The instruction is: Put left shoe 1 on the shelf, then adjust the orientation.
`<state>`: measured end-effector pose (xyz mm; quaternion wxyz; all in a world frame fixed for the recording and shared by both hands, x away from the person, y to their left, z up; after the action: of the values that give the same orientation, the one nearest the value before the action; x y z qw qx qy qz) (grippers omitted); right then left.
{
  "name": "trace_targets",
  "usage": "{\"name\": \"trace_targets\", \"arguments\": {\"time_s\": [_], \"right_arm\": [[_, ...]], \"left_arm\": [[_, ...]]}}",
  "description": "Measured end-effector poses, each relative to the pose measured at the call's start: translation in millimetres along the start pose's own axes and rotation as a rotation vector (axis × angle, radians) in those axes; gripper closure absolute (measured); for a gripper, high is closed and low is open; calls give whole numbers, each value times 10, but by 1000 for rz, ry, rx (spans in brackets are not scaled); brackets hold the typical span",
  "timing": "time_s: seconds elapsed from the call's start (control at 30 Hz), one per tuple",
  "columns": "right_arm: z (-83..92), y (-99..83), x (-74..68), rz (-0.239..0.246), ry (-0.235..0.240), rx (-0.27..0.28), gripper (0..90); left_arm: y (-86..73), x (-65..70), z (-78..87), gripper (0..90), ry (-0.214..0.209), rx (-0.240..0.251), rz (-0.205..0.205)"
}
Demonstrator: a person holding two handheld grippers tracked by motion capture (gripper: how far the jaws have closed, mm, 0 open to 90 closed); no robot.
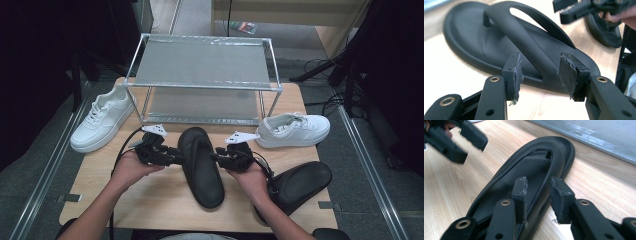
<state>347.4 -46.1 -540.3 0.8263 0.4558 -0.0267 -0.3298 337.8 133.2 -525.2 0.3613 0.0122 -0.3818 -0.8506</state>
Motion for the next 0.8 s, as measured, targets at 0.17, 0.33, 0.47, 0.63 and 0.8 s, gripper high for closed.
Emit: {"name": "trace_targets", "arguments": {"time_s": [0.17, 0.33, 0.47, 0.63, 0.8], "right_arm": [[14, -48, -18, -18, -10, -3, 618], [6, -123, -38, -50, -29, -12, 578], [-51, -214, -60, -75, -38, -30, 571], [-79, -273, -65, -91, -44, -36, 574], [-152, -319, -49, -102, -70, -38, 573]], "left_arm": [[69, -52, 52, 533, 15, 24, -13], [112, -107, 45, 515, 23, 31, -13], [149, -120, 22, 474, 25, 36, -24], [171, -131, 18, 457, 22, 37, -34], [194, -154, 7, 450, 26, 41, -38]]}}
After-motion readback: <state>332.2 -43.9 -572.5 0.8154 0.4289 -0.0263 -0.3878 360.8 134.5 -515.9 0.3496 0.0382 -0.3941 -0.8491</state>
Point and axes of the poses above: each handheld gripper's, and its own axes: z roughly backward along the jaws, y roughly out of its top, x roughly to its right, the point moved 8 cm from there along -z, roughly forward along the jaws, and after that the axes turned 6 degrees about y, right-handed, at the moved point
